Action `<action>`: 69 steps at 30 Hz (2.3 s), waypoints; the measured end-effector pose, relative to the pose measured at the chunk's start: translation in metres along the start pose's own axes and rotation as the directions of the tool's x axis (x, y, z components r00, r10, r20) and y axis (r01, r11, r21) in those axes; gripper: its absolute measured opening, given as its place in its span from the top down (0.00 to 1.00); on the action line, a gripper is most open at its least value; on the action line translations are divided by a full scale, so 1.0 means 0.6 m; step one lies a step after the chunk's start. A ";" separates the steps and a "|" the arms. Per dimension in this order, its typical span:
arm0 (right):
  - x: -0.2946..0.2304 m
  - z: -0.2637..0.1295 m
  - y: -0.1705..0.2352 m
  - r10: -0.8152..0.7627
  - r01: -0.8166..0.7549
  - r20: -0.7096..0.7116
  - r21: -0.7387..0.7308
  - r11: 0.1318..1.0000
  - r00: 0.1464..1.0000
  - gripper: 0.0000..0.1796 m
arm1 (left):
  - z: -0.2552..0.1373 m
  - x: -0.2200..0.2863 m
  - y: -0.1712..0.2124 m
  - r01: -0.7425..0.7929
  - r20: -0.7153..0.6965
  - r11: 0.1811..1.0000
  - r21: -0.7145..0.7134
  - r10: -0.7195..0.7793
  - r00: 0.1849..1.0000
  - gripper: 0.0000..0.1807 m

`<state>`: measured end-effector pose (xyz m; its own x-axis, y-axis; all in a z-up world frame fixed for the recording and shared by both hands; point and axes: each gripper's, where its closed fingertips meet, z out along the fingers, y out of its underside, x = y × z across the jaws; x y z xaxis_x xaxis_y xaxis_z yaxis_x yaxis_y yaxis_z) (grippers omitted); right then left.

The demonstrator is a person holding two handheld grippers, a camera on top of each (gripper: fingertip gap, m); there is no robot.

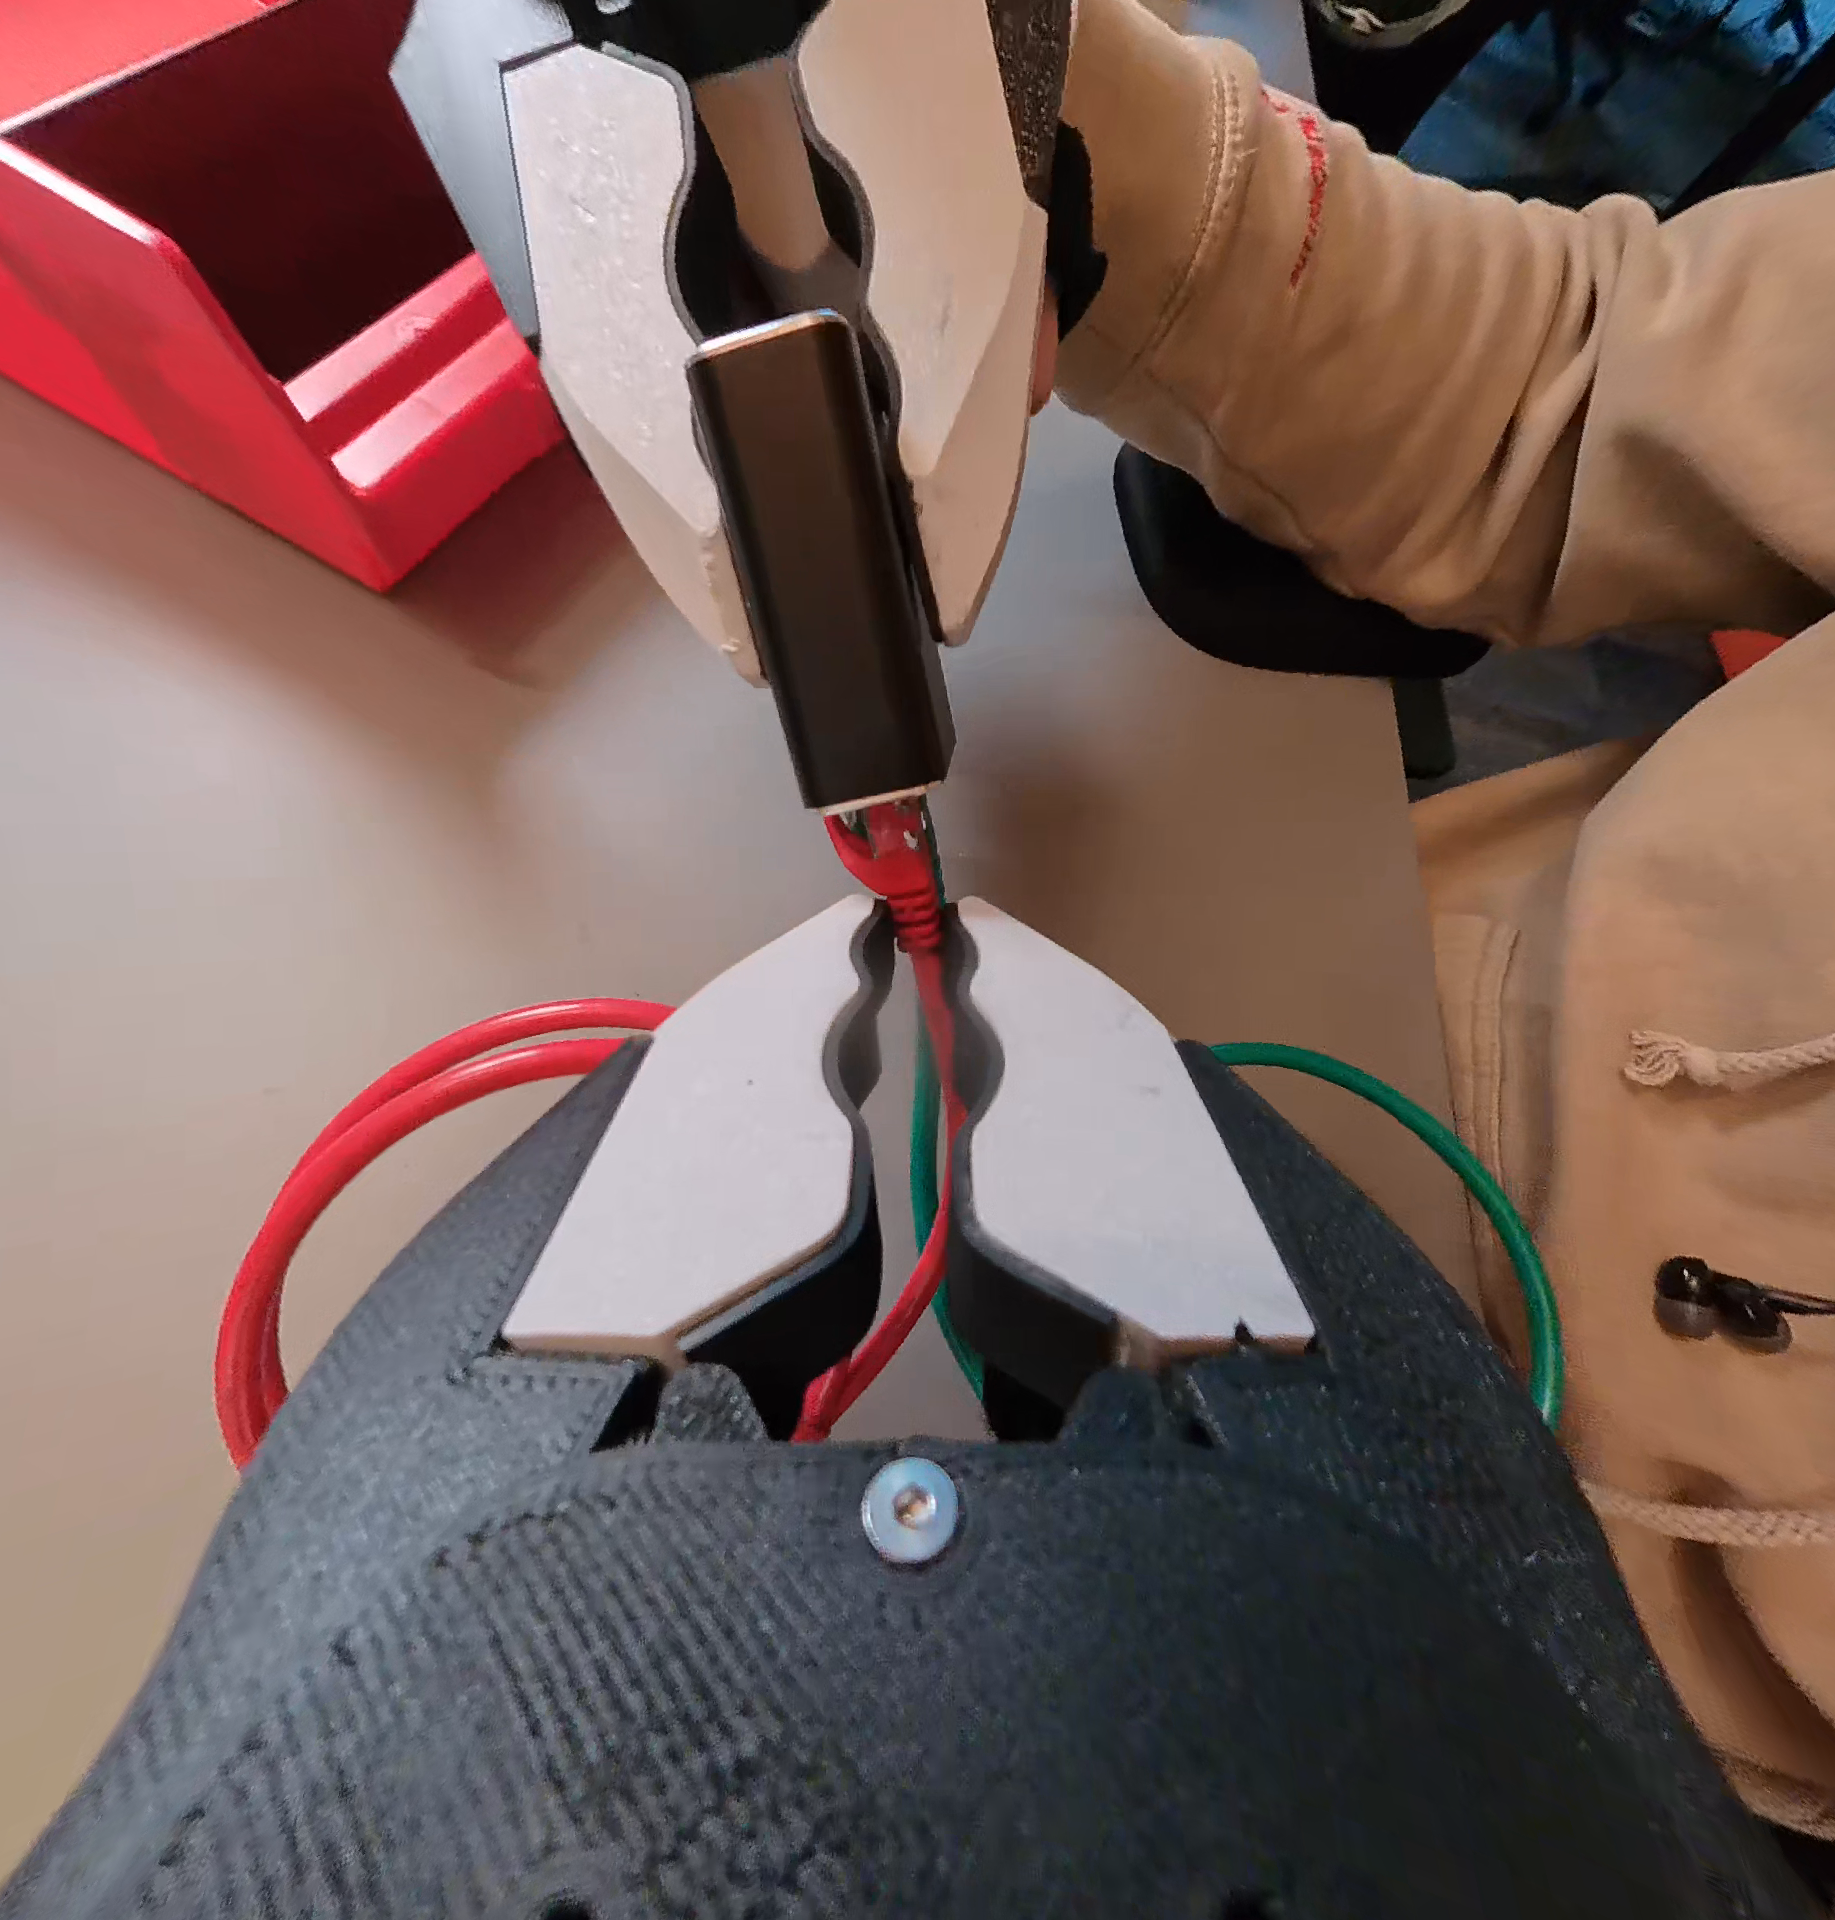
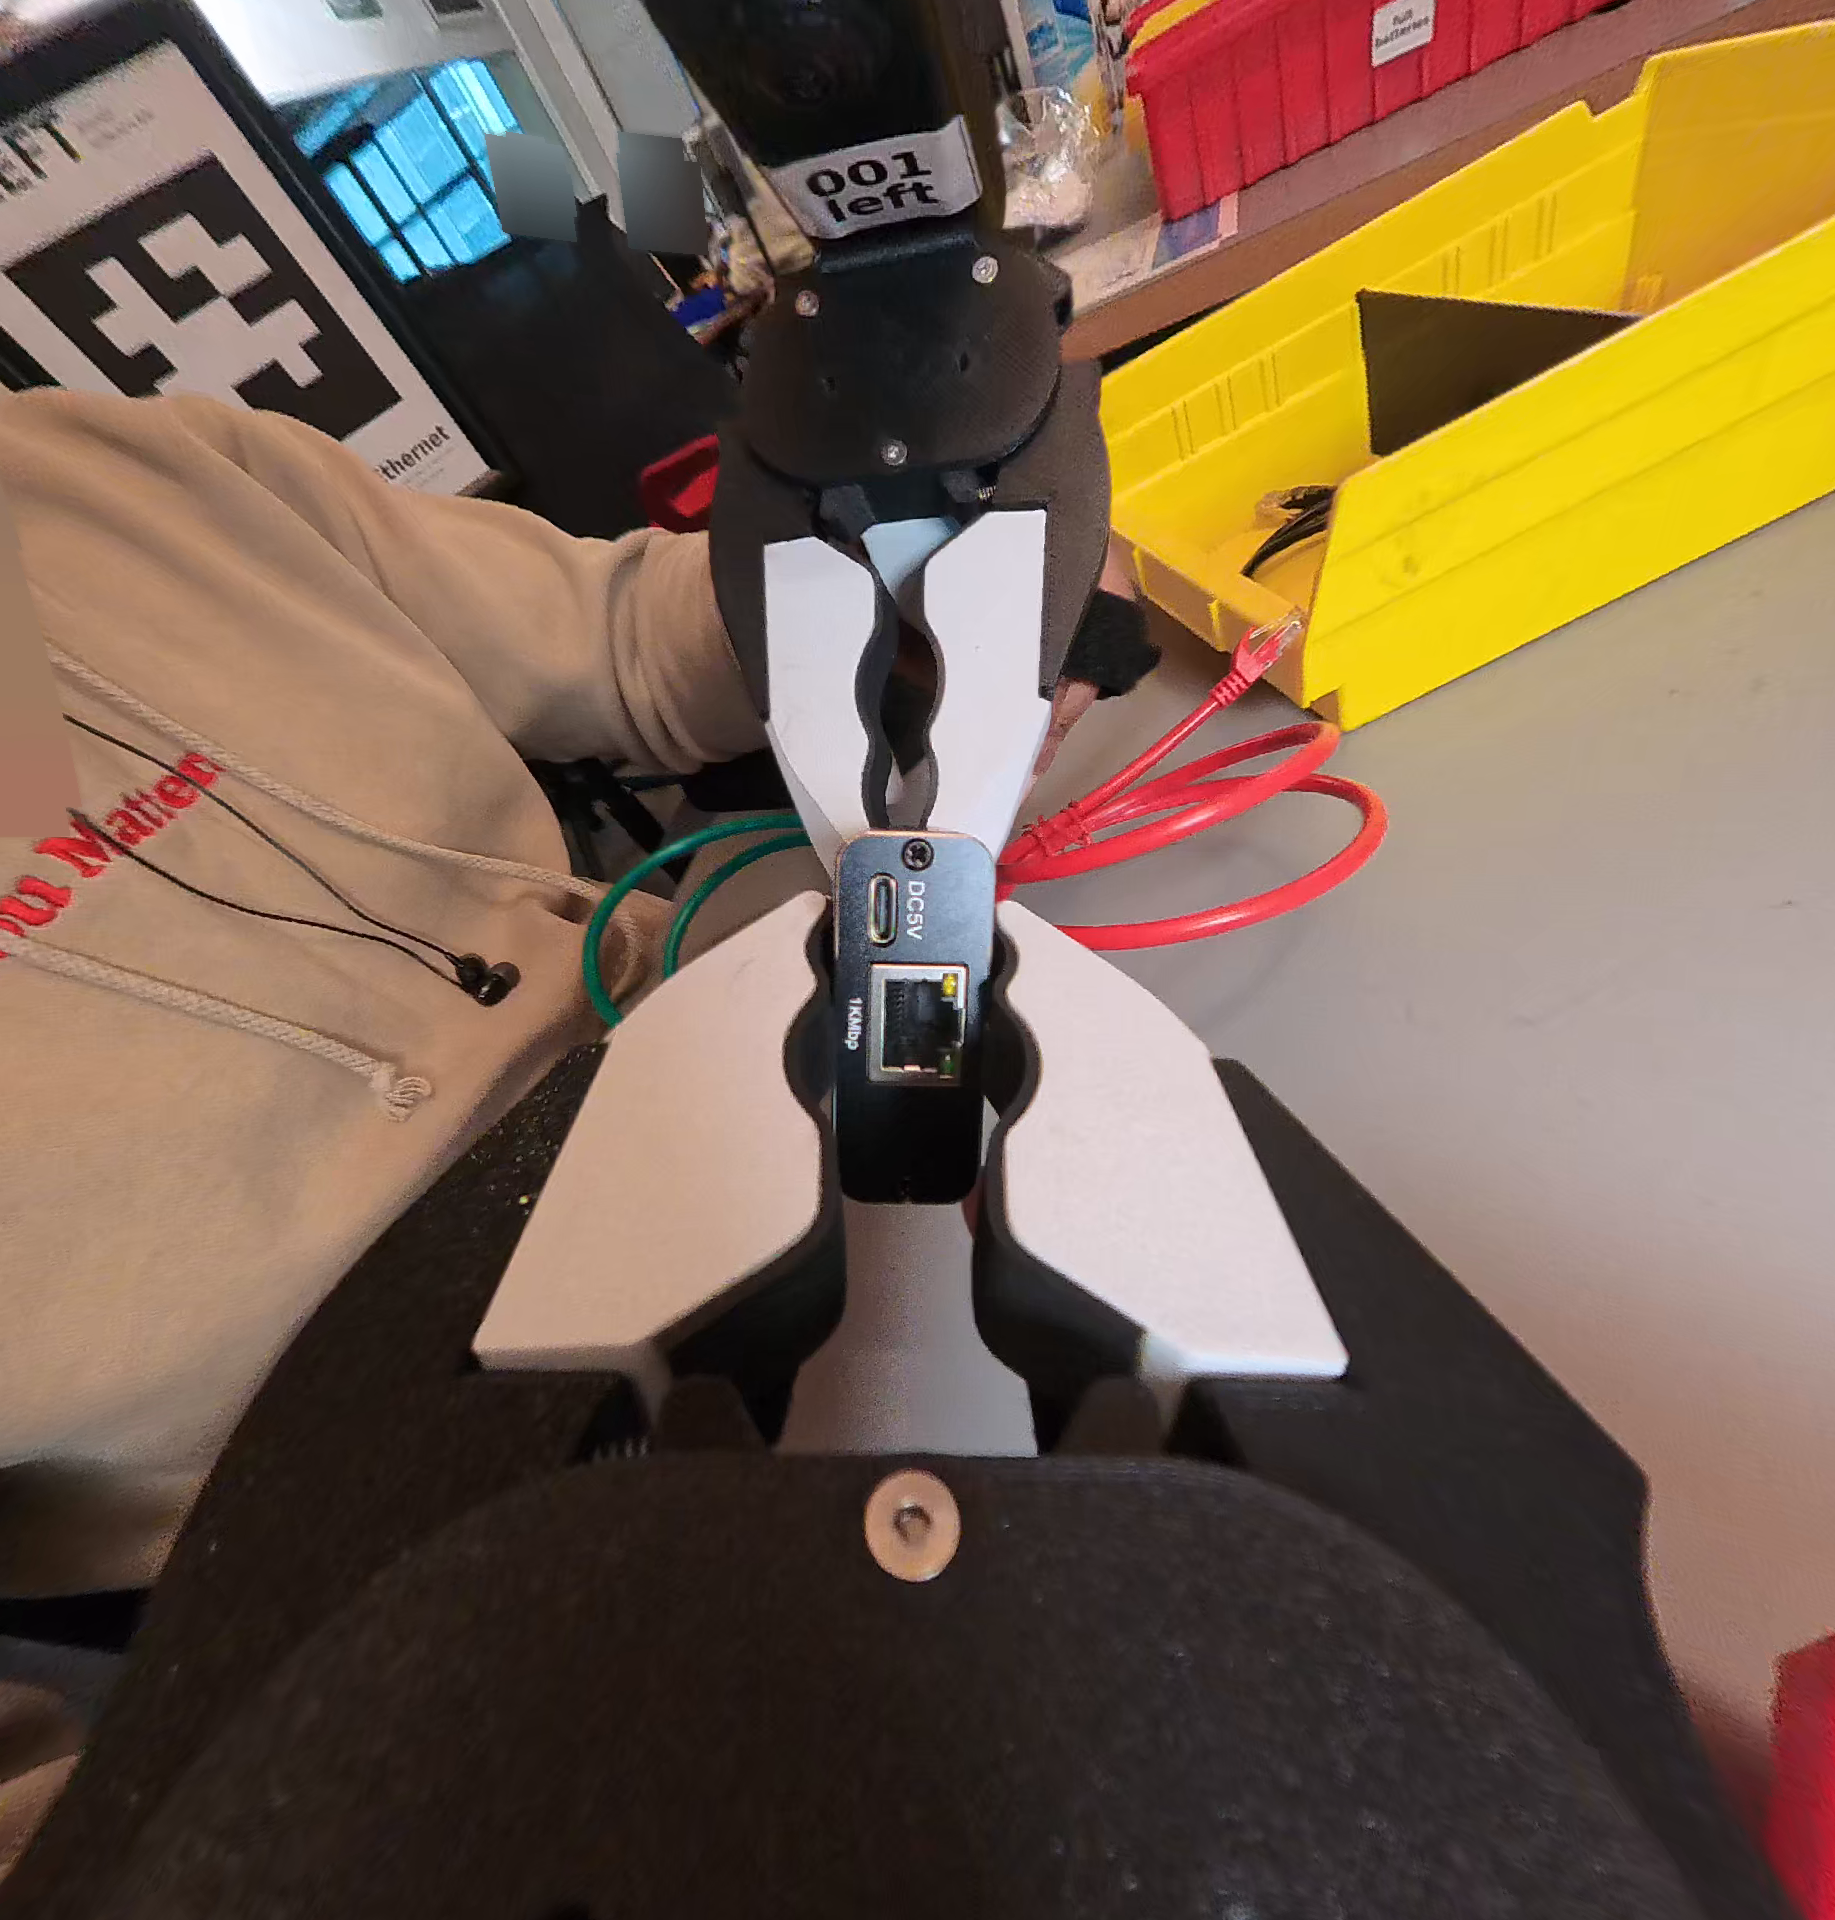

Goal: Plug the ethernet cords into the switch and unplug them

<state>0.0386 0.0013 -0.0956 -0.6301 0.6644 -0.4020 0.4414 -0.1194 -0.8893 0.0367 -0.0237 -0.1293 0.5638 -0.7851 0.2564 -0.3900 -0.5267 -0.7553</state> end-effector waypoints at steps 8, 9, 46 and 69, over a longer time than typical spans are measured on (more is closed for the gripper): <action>-0.020 0.001 -0.001 -0.193 0.163 -0.138 -0.204 0.965 0.971 0.87 | -0.047 0.002 -0.026 -0.071 0.025 0.990 0.118 0.068 0.997 0.81; -0.021 0.005 0.001 -0.212 0.169 -0.161 -0.243 0.955 0.964 0.87 | -0.050 0.010 -0.034 -0.089 0.028 0.987 0.136 0.086 0.996 0.79; -0.067 -0.041 -0.084 -0.694 0.445 -0.437 -0.545 0.711 0.572 0.87 | -0.148 0.033 -0.131 -0.500 0.406 0.798 0.337 0.356 0.841 0.74; -0.071 0.182 -0.099 -0.307 0.339 -0.366 0.023 0.941 0.878 0.75 | -0.187 -0.100 -0.110 0.160 0.020 0.660 0.734 -0.257 0.966 0.86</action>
<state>-0.0305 -0.1003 -0.0494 -0.4551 0.8904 0.0001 0.1875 0.0959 -0.9776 -0.0528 0.0216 -0.0271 0.6592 -0.6170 0.4299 0.3677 -0.2342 -0.9000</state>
